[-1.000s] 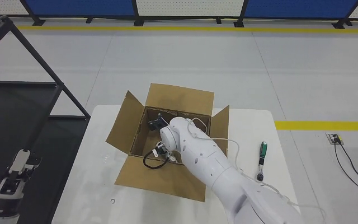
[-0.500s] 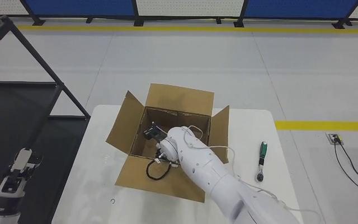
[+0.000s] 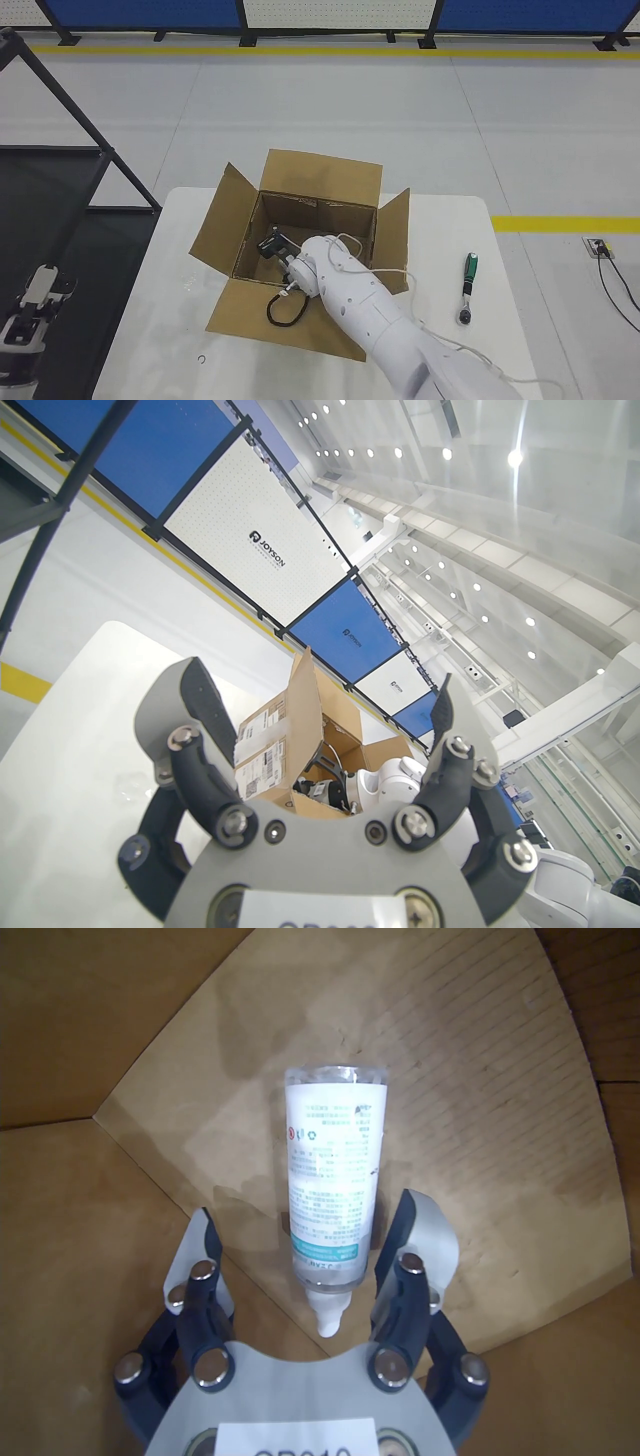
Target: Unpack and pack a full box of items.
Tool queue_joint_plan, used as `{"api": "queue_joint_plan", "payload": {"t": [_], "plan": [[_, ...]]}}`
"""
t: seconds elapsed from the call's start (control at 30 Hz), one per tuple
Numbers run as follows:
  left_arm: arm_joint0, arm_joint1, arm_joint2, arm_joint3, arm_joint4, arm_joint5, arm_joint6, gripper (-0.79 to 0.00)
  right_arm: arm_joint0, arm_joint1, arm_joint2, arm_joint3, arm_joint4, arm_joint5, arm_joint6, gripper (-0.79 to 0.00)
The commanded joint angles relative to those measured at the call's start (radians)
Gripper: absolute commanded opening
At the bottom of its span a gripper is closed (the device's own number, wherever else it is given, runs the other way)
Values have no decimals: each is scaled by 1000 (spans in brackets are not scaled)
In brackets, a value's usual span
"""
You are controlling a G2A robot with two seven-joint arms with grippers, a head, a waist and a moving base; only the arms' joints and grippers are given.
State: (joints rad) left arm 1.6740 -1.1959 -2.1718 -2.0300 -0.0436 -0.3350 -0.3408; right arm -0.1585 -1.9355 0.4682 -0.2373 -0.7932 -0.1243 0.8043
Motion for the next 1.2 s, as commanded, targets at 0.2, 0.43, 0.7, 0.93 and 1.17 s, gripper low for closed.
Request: {"api": "queue_joint_plan", "payload": {"t": [0.2, 0.43, 0.7, 0.93, 1.17], "plan": [[1, 1, 4, -6, 3, 1, 1, 0, 11, -6, 21, 28, 11, 22, -36, -690], [3, 1, 5, -12, 3, 0, 5, 0, 48, 5, 45, 32, 16, -9, -79, -785], [-3, 1, 31, -21, 8, 0, 3, 0, 81, 40, 73, -3, 3, -74, -163, -785], [-22, 4, 56, -27, 18, 2, -10, 0, 39, 99, 95, -171, -63, -19, -184, -785], [-40, 7, 74, -22, 27, 6, -27, 0, -202, 274, 253, -767, -271, 165, -61, -785]]}}
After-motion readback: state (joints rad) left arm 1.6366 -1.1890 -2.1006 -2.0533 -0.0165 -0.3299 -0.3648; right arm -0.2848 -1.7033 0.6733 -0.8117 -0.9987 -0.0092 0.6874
